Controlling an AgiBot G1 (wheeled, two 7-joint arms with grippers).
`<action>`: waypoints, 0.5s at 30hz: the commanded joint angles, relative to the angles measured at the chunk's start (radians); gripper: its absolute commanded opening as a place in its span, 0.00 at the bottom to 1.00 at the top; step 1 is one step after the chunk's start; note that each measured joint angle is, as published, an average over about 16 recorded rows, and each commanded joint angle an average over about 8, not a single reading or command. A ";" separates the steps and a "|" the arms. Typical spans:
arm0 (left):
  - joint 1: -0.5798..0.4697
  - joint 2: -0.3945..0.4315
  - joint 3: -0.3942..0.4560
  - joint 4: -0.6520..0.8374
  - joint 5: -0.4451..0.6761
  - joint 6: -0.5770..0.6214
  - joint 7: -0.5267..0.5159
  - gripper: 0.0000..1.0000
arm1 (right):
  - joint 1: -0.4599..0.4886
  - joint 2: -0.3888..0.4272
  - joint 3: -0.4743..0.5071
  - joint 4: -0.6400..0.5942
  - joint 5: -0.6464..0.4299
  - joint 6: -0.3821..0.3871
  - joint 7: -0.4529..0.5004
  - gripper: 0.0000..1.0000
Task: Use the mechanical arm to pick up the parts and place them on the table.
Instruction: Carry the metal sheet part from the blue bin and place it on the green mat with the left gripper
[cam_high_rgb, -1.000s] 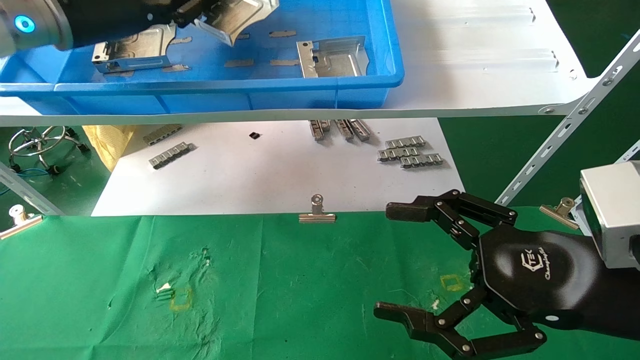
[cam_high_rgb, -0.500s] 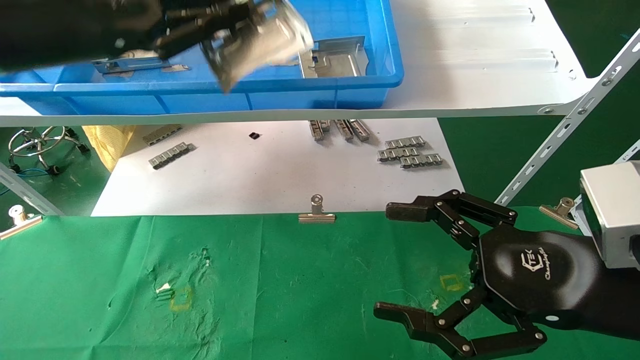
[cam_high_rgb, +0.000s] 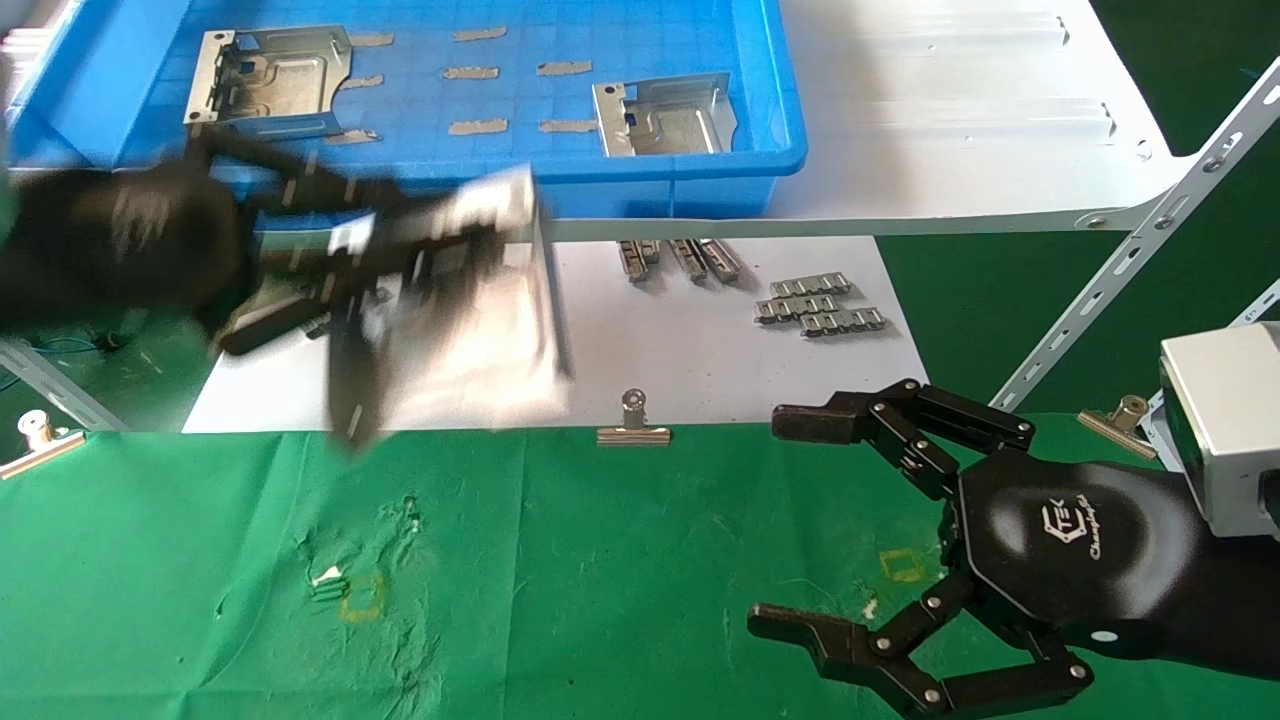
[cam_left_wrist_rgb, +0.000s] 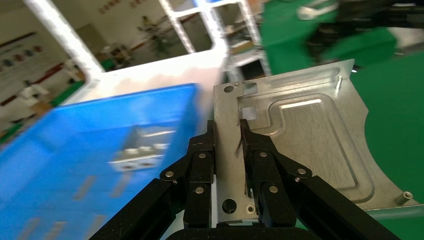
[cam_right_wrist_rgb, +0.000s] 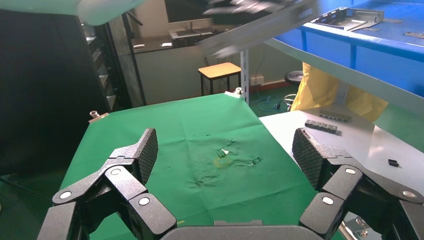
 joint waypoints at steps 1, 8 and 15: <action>0.057 -0.061 0.030 -0.111 -0.084 -0.003 -0.019 0.00 | 0.000 0.000 0.000 0.000 0.000 0.000 0.000 1.00; 0.121 -0.142 0.148 -0.141 -0.025 -0.018 0.230 0.00 | 0.000 0.000 0.000 0.000 0.000 0.000 0.000 1.00; 0.113 -0.087 0.242 0.027 0.123 -0.046 0.454 0.00 | 0.000 0.000 0.000 0.000 0.000 0.000 0.000 1.00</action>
